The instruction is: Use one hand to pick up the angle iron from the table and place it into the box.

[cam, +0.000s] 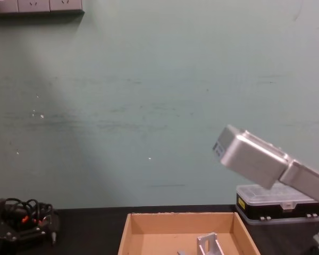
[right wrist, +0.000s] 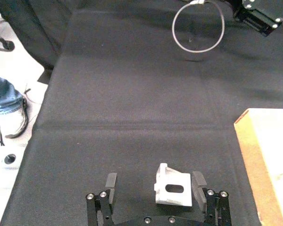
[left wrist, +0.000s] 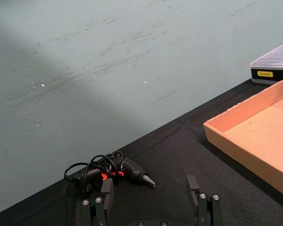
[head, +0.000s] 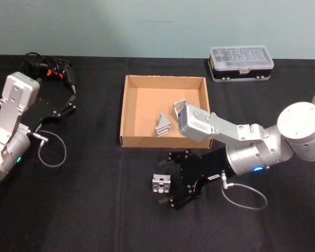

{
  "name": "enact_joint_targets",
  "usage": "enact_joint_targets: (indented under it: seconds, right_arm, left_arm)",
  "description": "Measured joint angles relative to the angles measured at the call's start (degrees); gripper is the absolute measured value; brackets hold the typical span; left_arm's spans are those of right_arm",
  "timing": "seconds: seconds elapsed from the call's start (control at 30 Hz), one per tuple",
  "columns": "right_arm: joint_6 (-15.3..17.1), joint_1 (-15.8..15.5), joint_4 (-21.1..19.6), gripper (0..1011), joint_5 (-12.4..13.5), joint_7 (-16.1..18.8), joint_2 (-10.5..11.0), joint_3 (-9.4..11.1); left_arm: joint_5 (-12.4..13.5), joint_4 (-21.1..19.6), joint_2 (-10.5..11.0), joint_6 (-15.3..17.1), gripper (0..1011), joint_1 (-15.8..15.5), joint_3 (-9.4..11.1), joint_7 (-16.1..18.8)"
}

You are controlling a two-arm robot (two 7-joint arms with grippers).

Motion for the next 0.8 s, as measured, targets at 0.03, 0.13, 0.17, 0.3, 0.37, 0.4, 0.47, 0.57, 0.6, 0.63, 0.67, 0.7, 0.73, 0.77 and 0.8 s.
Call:
enact_joint_targets:
  seconds: [0.03, 0.13, 0.17, 0.3, 0.37, 0.4, 0.47, 0.57, 0.6, 0.63, 0.67, 0.7, 0.73, 0.77, 0.8]
  right_arm:
    - [0.00, 0.00, 0.08, 1003, -0.01, 0.00, -0.03, -0.10]
    - [-0.03, 0.07, 0.48, 1003, -0.06, 0.00, -0.21, -0.45]
    - [-0.04, 0.08, 0.59, 1003, -0.09, 0.00, -0.26, -0.54]
    - [-0.19, 0.25, 1.28, 1003, -0.26, 0.01, -0.69, -0.94]
    - [-0.24, 0.40, 1.64, 1003, -0.33, 0.01, -1.00, -1.15]
    - [-0.27, 0.45, 1.77, 1003, -0.36, 0.02, -1.13, -1.23]
    - [-0.42, 0.64, 2.14, 1003, -0.40, 0.06, -1.49, -1.43]
    - [-0.62, 0.90, 2.62, 969, -0.50, 0.25, -1.90, -1.75]
    - [-0.66, 0.95, 2.71, 947, -0.52, 0.28, -1.98, -1.81]
    - [-0.68, 0.99, 2.77, 931, -0.54, 0.30, -2.03, -1.85]
    - [-0.69, 1.07, 2.87, 908, -0.60, 0.34, -2.10, -1.94]
    - [-0.69, 1.10, 2.90, 889, -0.64, 0.35, -2.13, -1.98]
    - [-0.69, 1.14, 2.91, 873, -0.65, 0.37, -2.14, -2.02]
    - [-0.69, 1.19, 2.96, 820, -0.66, 0.43, -2.17, -2.08]
    - [-0.70, 1.21, 2.97, 803, -0.67, 0.47, -2.17, -2.10]
  left_arm:
    - [0.00, 0.00, 0.00, 0.00, 1000, 0.00, 0.00, 0.00]
    - [0.00, 0.00, 0.00, 0.00, 1000, 0.00, 0.00, 0.00]
    - [0.00, 0.00, 0.00, 0.00, 1000, 0.00, 0.00, 0.00]
    - [0.00, 0.00, 0.00, 0.00, 1000, 0.00, 0.00, 0.00]
    - [0.00, 0.00, 0.00, 0.00, 1000, 0.00, 0.00, 0.00]
    - [0.00, 0.00, 0.00, 0.00, 1000, 0.00, 0.00, 0.00]
    - [0.00, 0.00, 0.00, 0.00, 1000, 0.00, 0.00, 0.00]
    - [0.00, 0.00, 0.00, 0.00, 1000, 0.00, 0.00, 0.00]
    - [0.00, 0.00, 0.00, 0.00, 1000, 0.00, 0.00, 0.00]
    - [0.00, 0.00, 0.00, 0.00, 1000, 0.00, 0.00, 0.00]
    - [0.00, 0.00, 0.00, 0.00, 1000, 0.00, 0.00, 0.00]
    - [0.00, 0.00, 0.00, 0.00, 1000, 0.00, 0.00, 0.00]
    - [0.00, 0.00, 0.00, 0.00, 1000, 0.00, 0.00, 0.00]
    - [0.00, 0.00, 0.00, 0.00, 1000, 0.00, 0.00, 0.00]
    - [0.00, 0.00, 0.00, 0.00, 1000, 0.00, 0.00, 0.00]
